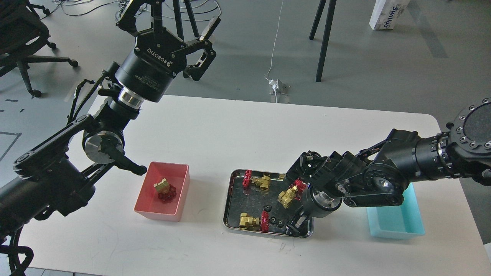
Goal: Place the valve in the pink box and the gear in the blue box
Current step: 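Reach the right gripper into the tray and grasp a small dark gear, then carry the gear with the right gripper into the blue box and release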
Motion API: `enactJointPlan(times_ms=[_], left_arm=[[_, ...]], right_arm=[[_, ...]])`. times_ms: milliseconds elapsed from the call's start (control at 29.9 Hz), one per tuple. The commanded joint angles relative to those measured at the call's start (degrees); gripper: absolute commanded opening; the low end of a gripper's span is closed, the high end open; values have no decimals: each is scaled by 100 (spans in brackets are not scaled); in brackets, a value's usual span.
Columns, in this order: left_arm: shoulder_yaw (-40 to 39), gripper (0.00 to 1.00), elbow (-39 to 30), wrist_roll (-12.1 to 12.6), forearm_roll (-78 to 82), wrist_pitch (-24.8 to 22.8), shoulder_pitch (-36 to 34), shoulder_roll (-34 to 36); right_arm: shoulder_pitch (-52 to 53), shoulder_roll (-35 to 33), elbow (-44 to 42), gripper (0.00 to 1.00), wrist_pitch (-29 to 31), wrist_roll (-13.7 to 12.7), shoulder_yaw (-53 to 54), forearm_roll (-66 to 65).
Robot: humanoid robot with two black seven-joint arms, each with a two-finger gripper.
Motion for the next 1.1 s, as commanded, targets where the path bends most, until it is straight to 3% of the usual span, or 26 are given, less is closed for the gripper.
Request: enactJointPlan(times_ms=[0,100,234,367,868,1069], left_arm=[[14,85,-4,0,0,0,0,-9],[14,85,4,0,0,0,0,-9],[14,85,4,0,0,0,0,-9],[14,85,13,0,0,0,17,-35],[14,86,84,0,0,-9,26,-88],[32,86,136,0,0,-17,26,-150]], right_arm=[[1,0,6,41,1,1,0,-9],[1,0,6,38,1,1,0,-9],[1,0,6,21,1,1,-9,-18],[1,0,6,14,1,1,0,0],[361,-88,85,7,-26,10,79,79],[826,-781,138,7,-8,10,702,763]])
